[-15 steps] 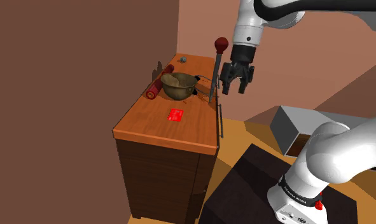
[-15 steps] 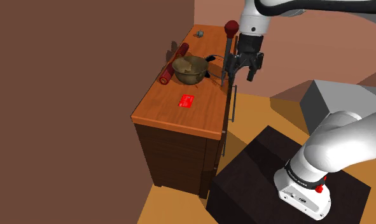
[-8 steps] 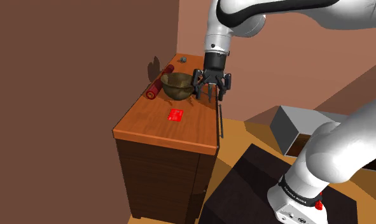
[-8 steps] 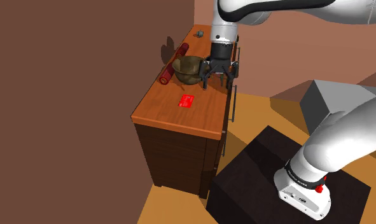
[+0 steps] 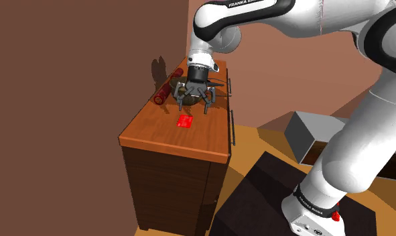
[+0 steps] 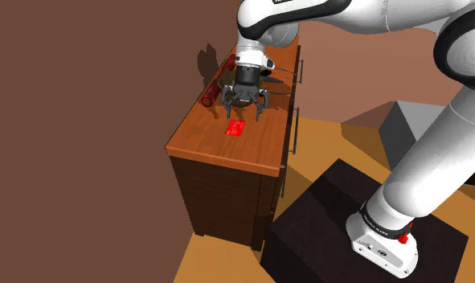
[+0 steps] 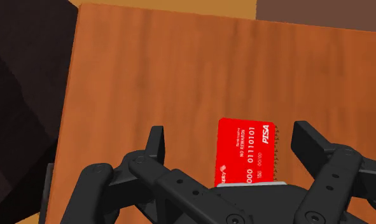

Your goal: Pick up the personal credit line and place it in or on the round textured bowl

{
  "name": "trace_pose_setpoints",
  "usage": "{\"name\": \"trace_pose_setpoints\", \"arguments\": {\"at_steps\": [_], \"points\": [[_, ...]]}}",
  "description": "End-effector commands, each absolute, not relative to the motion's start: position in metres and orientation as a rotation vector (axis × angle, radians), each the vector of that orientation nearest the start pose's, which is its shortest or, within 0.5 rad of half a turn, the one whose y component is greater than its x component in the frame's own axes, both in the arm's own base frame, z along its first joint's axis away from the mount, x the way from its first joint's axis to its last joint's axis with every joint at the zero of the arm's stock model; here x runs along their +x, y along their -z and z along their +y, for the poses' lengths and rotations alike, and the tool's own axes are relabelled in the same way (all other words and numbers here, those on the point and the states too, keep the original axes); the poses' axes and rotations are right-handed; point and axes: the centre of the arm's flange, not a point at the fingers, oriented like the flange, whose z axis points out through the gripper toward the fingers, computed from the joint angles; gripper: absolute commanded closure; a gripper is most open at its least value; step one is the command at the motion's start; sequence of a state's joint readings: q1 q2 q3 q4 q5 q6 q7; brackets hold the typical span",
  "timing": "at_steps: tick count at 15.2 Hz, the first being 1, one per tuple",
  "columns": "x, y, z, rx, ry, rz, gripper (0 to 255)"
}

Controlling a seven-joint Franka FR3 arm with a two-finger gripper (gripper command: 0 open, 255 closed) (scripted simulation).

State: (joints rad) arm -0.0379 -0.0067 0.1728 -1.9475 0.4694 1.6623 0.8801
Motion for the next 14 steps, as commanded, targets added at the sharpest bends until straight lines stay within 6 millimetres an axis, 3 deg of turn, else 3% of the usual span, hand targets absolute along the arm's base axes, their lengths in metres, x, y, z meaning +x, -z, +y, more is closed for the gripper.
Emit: {"name": "trace_pose_setpoints", "arguments": {"at_steps": [1,2,9,14], "points": [[0.541,-0.451,0.117,-2.475,-0.718,1.265,0],[0.547,-0.446,0.117,-2.454,-0.732,1.291,0],[0.536,-0.416,0.134,-2.454,-0.732,1.291,0],[0.535,-0.413,0.136,-2.454,-0.732,1.291,0]]}}
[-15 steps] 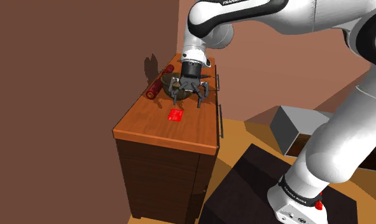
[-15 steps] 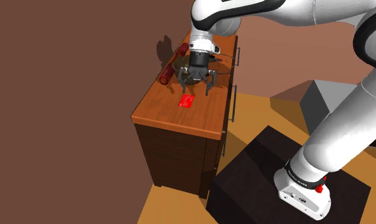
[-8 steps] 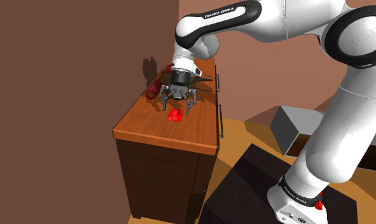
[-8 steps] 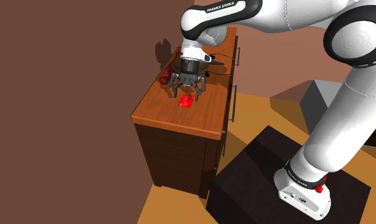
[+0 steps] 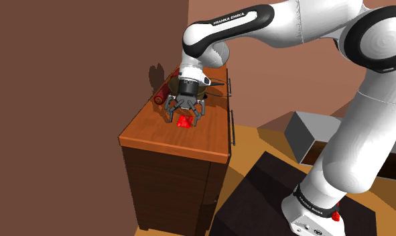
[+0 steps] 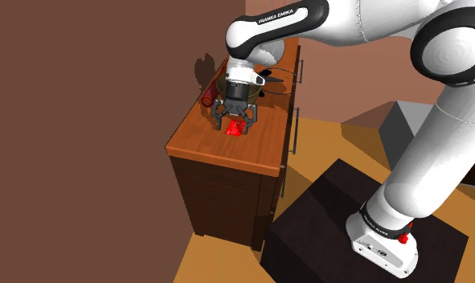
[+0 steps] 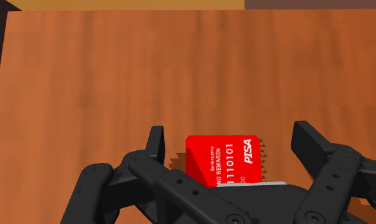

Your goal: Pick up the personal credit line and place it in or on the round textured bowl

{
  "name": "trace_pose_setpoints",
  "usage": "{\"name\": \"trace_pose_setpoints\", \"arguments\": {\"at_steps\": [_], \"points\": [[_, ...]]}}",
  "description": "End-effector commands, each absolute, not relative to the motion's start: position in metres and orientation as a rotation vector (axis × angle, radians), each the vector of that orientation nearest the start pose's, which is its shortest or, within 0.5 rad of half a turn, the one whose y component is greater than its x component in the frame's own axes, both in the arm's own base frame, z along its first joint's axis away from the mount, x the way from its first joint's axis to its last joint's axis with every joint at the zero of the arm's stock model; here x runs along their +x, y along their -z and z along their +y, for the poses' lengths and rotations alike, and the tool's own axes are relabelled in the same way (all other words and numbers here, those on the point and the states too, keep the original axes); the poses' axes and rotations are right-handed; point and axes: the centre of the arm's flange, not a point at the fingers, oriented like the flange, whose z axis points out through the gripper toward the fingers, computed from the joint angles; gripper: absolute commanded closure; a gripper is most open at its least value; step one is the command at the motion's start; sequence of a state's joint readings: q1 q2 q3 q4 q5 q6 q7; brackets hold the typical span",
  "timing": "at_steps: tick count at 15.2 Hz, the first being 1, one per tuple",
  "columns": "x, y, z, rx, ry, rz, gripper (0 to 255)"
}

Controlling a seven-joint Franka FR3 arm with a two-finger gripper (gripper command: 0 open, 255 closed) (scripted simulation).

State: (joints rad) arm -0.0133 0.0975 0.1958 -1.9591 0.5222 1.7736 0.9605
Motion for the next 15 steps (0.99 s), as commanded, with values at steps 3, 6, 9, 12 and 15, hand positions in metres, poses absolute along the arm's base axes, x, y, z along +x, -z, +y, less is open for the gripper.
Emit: {"name": "trace_pose_setpoints", "arguments": {"at_steps": [3,6,9,12,15], "points": [[0.535,-0.413,0.136,-2.454,-0.732,1.291,0],[0.537,-0.415,0.134,-2.454,-0.732,1.291,255],[0.536,-0.415,0.136,-2.454,-0.732,1.290,255],[0.539,-0.413,0.134,-2.454,-0.732,1.290,255],[0.535,-0.424,0.136,-2.454,-0.732,1.291,255]]}}
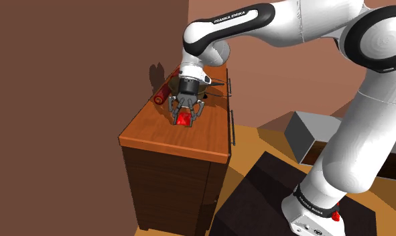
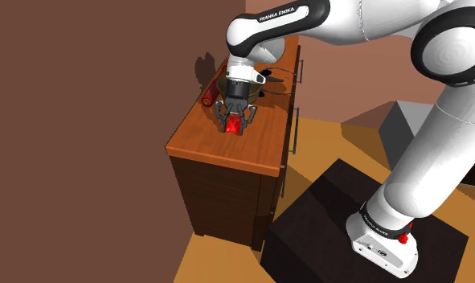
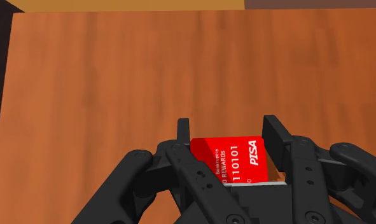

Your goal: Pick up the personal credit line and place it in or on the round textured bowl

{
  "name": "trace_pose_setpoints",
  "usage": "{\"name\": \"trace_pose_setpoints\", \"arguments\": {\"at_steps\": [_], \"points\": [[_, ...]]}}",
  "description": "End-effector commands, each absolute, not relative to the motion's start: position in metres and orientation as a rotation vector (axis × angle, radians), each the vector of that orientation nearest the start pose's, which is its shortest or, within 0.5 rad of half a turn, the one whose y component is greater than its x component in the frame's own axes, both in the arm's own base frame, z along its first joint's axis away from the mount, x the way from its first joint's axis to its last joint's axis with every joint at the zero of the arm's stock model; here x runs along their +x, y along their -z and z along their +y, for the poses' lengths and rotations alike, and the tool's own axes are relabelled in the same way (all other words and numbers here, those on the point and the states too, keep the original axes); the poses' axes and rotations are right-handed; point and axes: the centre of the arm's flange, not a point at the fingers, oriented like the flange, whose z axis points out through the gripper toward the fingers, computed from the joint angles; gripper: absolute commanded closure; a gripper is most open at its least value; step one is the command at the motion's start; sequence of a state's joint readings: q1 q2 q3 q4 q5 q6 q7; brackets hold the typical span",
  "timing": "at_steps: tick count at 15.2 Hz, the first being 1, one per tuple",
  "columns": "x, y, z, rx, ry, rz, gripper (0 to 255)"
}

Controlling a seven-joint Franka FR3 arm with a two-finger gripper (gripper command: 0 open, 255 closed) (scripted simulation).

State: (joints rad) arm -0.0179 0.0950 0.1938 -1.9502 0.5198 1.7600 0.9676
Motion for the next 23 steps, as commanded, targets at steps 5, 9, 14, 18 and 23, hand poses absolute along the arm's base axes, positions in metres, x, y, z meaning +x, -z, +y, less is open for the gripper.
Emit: {"name": "trace_pose_setpoints", "arguments": {"at_steps": [5,9,14,18,23], "points": [[0.535,-0.450,0.136,-2.454,-0.732,1.291,255],[0.535,-0.471,0.136,-2.454,-0.732,1.291,255],[0.535,-0.497,0.136,-2.454,-0.732,1.291,255],[0.535,-0.519,0.136,-2.454,-0.732,1.291,255],[0.535,-0.545,0.136,-2.454,-0.732,1.291,255]]}}
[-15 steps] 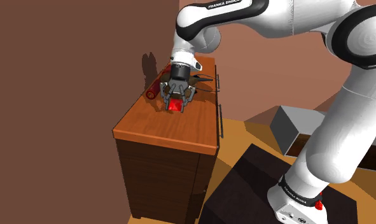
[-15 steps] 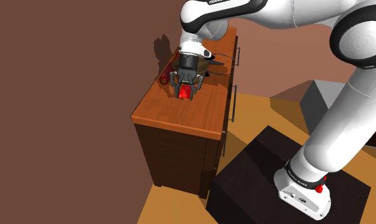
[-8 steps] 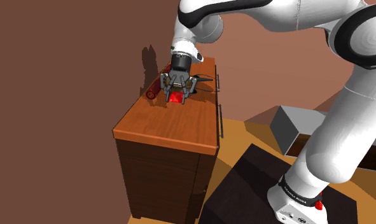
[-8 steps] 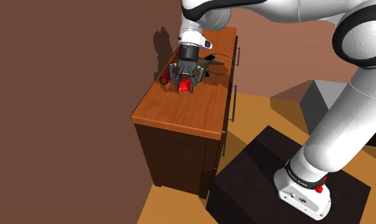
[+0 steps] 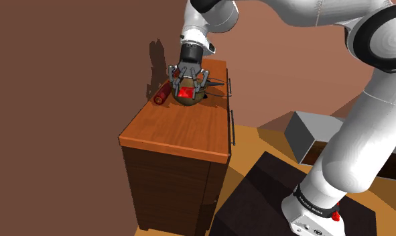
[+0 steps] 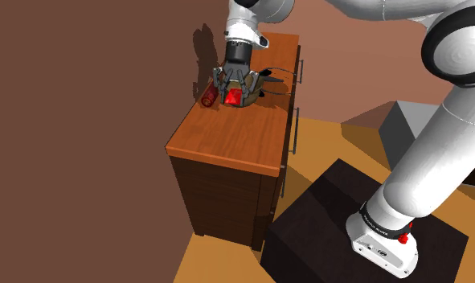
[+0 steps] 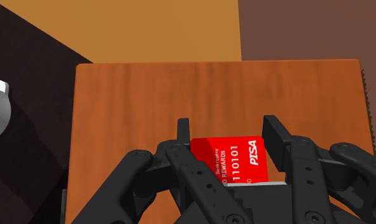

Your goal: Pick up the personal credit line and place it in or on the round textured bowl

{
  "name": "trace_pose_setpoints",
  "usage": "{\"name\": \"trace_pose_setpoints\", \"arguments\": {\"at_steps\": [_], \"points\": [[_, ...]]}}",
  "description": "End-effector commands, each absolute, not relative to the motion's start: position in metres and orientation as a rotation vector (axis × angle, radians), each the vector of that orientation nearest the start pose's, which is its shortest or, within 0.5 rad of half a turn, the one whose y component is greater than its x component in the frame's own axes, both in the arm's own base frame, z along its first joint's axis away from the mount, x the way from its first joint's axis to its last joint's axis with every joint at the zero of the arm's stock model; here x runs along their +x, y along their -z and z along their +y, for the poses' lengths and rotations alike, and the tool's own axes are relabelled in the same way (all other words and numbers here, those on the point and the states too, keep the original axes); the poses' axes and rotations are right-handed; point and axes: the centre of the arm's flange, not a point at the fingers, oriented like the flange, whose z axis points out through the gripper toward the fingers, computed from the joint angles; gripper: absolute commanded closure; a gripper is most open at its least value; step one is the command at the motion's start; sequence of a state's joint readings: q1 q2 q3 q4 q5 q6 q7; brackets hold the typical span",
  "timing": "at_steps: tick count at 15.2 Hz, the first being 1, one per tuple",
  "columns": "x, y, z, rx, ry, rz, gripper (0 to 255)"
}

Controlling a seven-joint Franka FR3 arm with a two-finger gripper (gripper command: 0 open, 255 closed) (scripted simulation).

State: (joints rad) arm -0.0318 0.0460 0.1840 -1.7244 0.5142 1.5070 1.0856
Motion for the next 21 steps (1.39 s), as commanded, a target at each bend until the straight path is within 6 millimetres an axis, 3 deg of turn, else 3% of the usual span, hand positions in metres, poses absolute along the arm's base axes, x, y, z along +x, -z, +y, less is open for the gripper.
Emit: {"name": "trace_pose_setpoints", "arguments": {"at_steps": [1,8,19,21], "points": [[0.535,-0.550,0.136,-2.454,-0.732,1.291,255],[0.535,-0.584,0.136,-2.454,-0.732,1.291,255],[0.635,-0.595,0.021,-2.454,-0.732,1.291,255],[0.635,-0.584,0.021,-2.454,-0.732,1.291,255]]}}
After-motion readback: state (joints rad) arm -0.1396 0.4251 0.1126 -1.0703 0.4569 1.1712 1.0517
